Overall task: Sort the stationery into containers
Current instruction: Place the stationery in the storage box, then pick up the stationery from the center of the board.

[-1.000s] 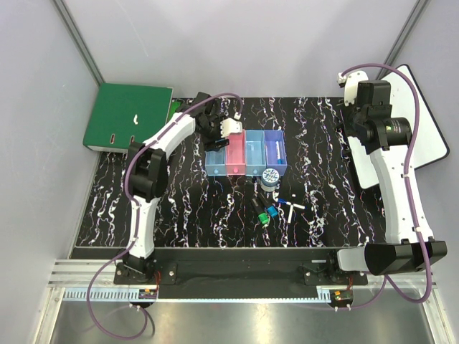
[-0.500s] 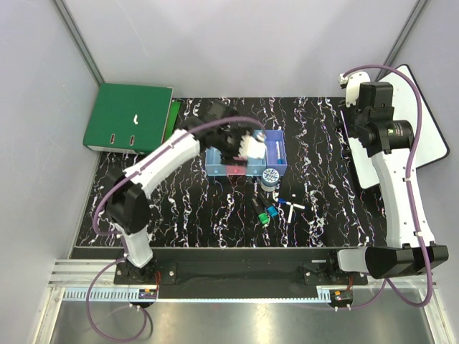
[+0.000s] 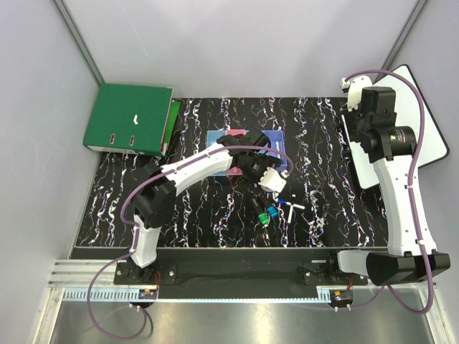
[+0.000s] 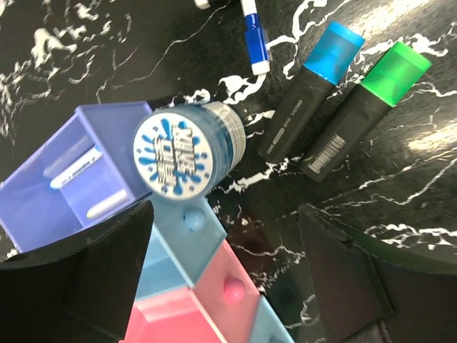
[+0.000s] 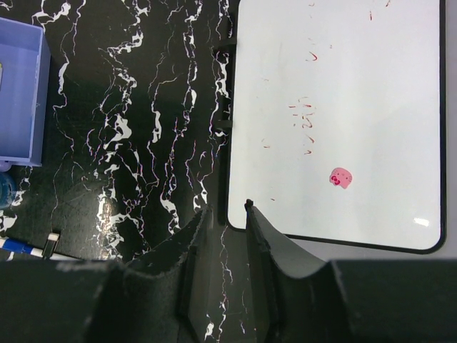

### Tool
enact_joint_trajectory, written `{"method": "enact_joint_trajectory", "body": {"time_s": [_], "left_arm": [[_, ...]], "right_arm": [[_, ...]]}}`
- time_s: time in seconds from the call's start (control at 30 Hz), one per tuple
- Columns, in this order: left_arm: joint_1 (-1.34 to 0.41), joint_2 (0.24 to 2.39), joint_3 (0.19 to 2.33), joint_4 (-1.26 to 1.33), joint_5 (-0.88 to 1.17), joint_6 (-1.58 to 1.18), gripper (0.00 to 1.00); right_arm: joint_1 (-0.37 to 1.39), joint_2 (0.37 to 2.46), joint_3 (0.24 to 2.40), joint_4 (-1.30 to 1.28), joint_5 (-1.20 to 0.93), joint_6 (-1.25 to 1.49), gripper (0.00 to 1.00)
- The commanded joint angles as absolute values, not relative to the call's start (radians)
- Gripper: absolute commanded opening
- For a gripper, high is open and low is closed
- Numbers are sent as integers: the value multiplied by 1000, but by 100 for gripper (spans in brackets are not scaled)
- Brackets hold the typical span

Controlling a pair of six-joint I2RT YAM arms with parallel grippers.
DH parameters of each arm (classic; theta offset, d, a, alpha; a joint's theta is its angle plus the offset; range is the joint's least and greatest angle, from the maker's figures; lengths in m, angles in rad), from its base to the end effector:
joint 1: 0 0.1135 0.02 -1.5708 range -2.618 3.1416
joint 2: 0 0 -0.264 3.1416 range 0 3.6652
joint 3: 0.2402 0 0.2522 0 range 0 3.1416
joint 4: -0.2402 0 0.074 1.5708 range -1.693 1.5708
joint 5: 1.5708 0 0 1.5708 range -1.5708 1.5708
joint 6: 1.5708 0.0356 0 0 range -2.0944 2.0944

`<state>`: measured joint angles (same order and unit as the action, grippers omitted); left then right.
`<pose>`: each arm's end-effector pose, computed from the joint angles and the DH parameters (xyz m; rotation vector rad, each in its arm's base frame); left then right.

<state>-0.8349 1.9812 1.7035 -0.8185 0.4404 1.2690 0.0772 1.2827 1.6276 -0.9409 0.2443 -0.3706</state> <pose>0.2746 -0.3259 0.2517 2.2886 1.1475 -0.4256 0.2450 0.0103 0.4450 -0.3448 2.1513 -0.4325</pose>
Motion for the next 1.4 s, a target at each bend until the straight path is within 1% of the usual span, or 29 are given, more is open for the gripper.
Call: {"method": "enact_joint_trajectory", "body": {"time_s": [0.0,0.17,0.37,0.77,1.1,1.37], "left_arm": [[-874,2013,1753,-807,411,1400,89],[-893,2051,1766,-805,396,1555,91],[-896,2077,1782,-807,411,1644,93],[-881,2154,1884,-811,422,1580,93],[-870,2167,1865,-851,407,1589,93],[-844,2197,1896,-851,403,1582,93]], "right_arm": [[71,1247,1626,-908,249,-376,33],[67,1243,1620,-910,244,-373,33],[58,1220,1605,-913,241,-367,34],[35,1197,1603,-927,207,-345,33],[32,1197,1614,-931,196,-336,34],[25,1201,1620,-936,181,-325,34]]}}
